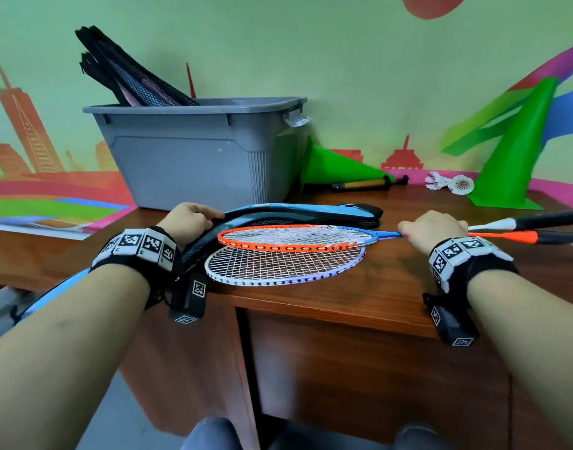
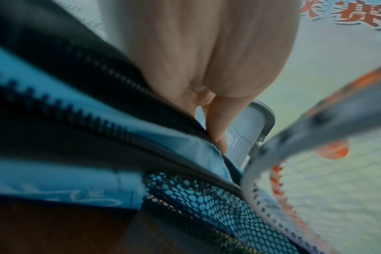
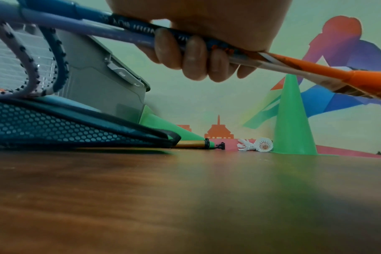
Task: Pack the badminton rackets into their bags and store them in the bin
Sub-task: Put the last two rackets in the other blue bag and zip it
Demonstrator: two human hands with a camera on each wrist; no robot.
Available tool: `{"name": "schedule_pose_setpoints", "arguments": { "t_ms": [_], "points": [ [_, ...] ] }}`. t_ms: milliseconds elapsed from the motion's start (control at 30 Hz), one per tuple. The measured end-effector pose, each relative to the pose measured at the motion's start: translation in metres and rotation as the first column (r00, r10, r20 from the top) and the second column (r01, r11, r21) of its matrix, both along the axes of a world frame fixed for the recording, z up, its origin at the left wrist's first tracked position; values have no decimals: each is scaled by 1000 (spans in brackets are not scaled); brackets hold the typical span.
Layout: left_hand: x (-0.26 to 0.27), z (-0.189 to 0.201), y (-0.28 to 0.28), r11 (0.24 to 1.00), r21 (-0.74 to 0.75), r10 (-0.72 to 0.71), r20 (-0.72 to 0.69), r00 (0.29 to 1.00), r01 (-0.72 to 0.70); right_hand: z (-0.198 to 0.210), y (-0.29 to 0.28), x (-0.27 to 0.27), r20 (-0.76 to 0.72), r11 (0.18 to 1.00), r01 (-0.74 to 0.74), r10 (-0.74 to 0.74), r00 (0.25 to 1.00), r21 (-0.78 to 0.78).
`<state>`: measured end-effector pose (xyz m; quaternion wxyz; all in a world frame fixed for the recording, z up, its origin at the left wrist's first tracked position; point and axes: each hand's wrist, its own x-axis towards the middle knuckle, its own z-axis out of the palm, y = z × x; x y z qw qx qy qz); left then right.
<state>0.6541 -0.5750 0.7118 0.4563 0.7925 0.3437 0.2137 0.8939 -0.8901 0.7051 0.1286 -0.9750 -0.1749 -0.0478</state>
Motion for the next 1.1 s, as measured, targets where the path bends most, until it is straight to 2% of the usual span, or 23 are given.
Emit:
{"name": "schedule_pose_setpoints", "arguments": {
  "t_ms": [167,433,567,767,933,1100],
  "points": [
    [-2,-13,4,993,-118,-1,-6,1000,0,-2,-3,2,-21,999,26,-25,999,45],
    [-7,-12,4,940,-302,-134,107,985,161,-1,8,-2,-79,994,90,-85,993,68],
    [-5,-7,10,958,-267,-71,118,991,100,0,12,-3,-72,995,88,-84,994,53],
    [5,1,-1,975,-220,76,217,973,-27,2,12,-10,-55,997,69,-67,996,43],
    [6,8,-4,987,-163,28,172,985,1,6,12,-13,3,999,44,-44,999,-9],
    [1,10,0,983,-182,7,166,986,24,10,10,-11,-13,995,76,-76,997,69]
  ]
}}
